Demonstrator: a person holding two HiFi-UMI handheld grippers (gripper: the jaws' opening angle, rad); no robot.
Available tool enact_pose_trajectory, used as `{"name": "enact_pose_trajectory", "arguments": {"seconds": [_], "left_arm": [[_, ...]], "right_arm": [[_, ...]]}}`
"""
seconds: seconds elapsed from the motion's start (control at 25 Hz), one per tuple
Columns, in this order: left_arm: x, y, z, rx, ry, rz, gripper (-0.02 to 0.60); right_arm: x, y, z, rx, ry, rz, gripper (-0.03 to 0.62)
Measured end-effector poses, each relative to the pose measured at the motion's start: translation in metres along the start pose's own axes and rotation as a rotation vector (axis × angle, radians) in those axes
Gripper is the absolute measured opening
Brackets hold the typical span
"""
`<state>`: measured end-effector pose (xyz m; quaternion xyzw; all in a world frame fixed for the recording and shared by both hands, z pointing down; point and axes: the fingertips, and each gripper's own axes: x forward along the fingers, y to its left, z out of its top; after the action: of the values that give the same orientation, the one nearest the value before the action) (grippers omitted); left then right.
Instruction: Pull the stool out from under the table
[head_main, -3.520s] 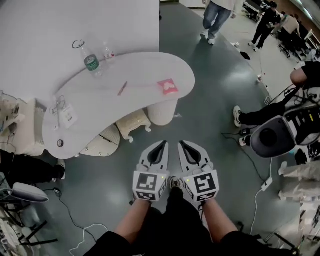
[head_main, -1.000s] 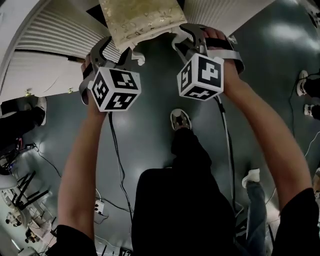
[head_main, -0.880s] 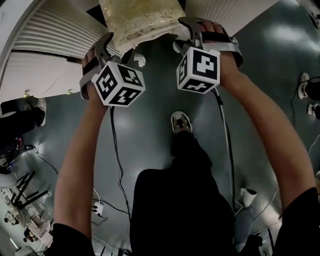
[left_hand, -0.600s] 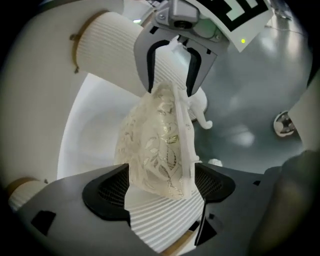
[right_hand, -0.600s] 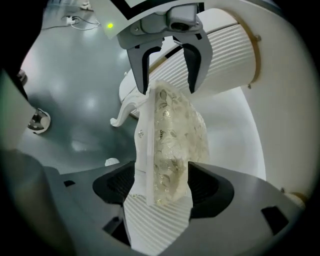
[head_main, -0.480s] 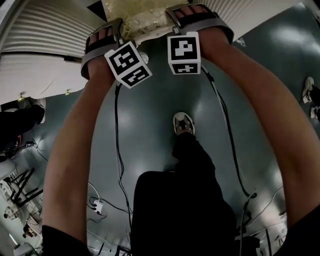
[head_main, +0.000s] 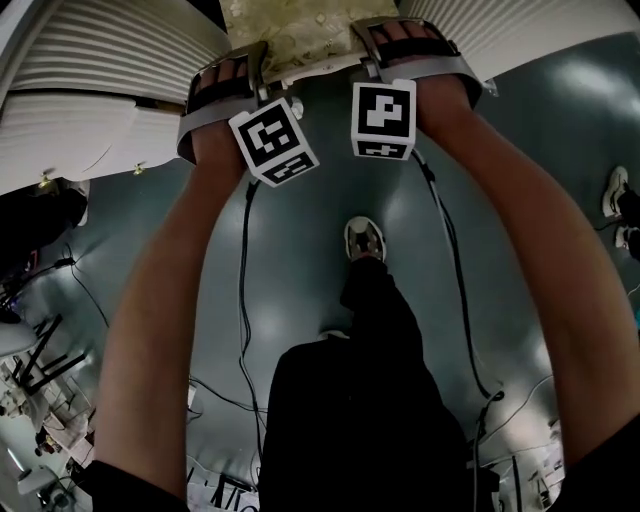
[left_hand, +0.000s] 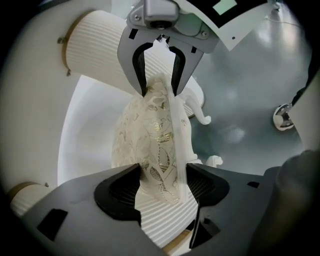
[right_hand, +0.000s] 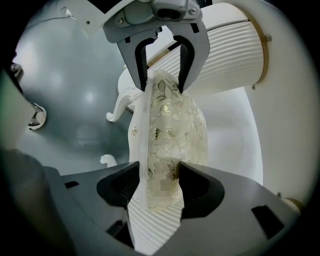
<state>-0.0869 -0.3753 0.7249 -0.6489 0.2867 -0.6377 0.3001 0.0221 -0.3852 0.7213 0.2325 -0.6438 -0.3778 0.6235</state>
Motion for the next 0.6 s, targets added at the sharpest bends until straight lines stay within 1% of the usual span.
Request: {"name": "enact_pose_trajectory", "arguments": {"seconds": [0.28,0.6], "left_arm": [[-0.029,-0.026,0.004,-0.017,-0.015,-0.005,0.291],[-0.059,-0.055,0.009,-0.024,-0.032,-0.024,0.29]], "right_arm": [[-0.027,0.024,0.003,-0.004,-0.013,0.014,0.242],[-0.058,0.051,0.009,0.0,0.005,0.027,0.239]]}}
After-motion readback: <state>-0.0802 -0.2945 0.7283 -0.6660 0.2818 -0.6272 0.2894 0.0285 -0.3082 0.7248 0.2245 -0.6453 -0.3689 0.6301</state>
